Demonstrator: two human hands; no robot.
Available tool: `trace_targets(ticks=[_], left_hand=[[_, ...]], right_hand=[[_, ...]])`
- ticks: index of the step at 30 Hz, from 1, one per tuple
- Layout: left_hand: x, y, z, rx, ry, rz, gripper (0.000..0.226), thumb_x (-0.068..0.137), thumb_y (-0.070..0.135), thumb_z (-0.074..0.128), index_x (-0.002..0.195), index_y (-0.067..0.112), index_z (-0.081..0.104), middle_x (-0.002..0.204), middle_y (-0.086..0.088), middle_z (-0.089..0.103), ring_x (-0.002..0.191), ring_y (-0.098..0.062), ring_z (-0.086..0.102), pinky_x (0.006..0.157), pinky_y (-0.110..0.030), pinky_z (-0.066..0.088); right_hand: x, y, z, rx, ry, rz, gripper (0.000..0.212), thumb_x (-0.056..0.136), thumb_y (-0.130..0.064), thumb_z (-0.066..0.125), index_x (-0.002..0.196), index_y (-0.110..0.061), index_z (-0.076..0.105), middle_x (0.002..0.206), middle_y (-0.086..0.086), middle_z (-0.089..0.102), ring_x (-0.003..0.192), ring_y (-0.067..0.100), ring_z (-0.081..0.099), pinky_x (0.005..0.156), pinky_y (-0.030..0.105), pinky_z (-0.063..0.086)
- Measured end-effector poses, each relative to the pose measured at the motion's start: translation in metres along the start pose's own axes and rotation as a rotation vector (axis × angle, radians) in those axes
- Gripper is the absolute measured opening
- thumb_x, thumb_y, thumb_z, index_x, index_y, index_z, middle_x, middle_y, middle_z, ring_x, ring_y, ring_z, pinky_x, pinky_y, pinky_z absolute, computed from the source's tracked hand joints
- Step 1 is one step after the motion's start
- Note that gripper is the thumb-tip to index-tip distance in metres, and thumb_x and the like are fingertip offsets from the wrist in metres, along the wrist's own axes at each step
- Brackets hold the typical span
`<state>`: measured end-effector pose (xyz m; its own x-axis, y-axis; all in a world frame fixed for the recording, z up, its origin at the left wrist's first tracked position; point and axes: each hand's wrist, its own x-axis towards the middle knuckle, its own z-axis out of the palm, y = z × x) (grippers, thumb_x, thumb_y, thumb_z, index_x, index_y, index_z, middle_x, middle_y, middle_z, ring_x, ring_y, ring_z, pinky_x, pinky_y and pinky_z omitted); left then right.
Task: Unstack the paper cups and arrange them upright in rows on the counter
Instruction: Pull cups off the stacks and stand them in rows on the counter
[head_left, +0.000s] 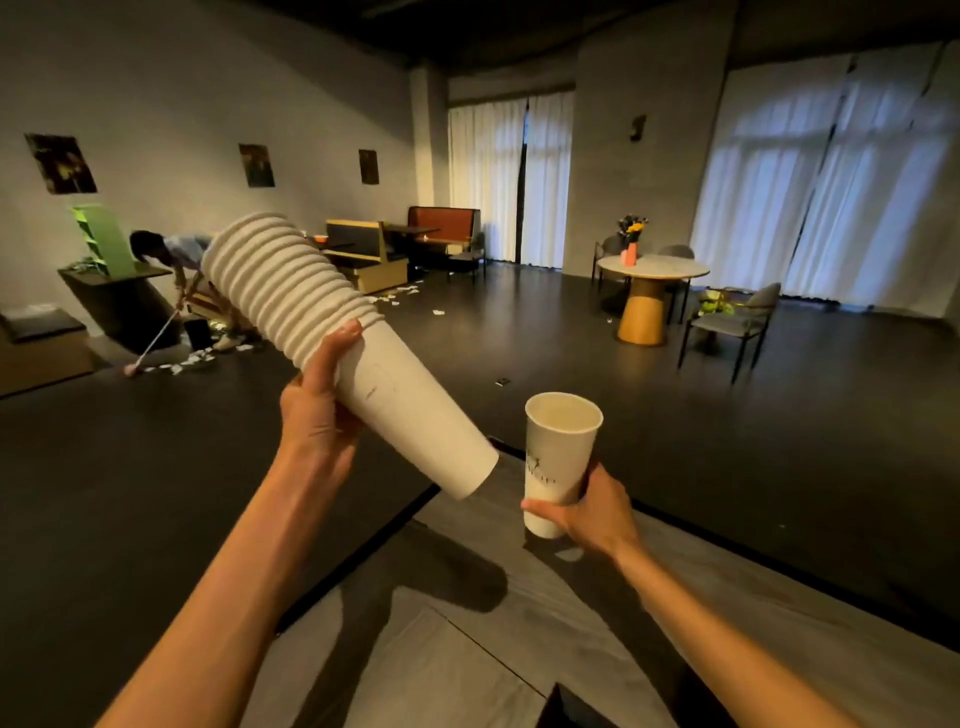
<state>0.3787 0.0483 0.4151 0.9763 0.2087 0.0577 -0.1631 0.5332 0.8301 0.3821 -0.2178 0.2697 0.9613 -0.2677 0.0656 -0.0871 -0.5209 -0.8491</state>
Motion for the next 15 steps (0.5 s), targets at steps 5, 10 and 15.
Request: trace_targets(ticks=[5, 10, 15], left_hand=[[0.051, -0.048, -0.033, 0.069, -0.019, -0.107, 0.039, 0.079, 0.03, 0.076, 0.114, 0.017, 0.066, 0.116, -0.008, 0.071, 0.107, -0.023, 0.066, 0.089, -0.04, 0.056], [0.079, -0.097, -0.064, 0.018, -0.06, -0.227, 0.068, 0.063, 0.036, 0.084, 0.125, 0.016, 0.065, 0.13, -0.018, 0.068, 0.125, -0.036, 0.062, 0.108, -0.057, 0.047], [0.089, -0.12, -0.069, 0.054, -0.121, -0.256, 0.112, 0.033, 0.049, 0.098, 0.134, 0.018, 0.06, 0.127, -0.013, 0.071, 0.121, -0.032, 0.065, 0.098, -0.053, 0.054]], right_hand=[[0.071, -0.012, 0.045, -0.015, 0.011, 0.059, 0.093, 0.056, -0.034, 0.095, 0.134, -0.015, 0.049, 0.135, 0.007, 0.061, 0.125, 0.026, 0.058, 0.094, 0.042, 0.055], [0.113, -0.008, 0.078, -0.035, 0.05, 0.014, 0.092, 0.058, -0.029, 0.095, 0.137, -0.016, 0.049, 0.136, 0.005, 0.061, 0.127, 0.025, 0.057, 0.101, 0.045, 0.05], [0.139, -0.013, 0.097, -0.037, 0.077, -0.024, 0.089, 0.058, -0.032, 0.095, 0.134, -0.016, 0.051, 0.135, 0.005, 0.062, 0.125, 0.025, 0.058, 0.1, 0.044, 0.051]])
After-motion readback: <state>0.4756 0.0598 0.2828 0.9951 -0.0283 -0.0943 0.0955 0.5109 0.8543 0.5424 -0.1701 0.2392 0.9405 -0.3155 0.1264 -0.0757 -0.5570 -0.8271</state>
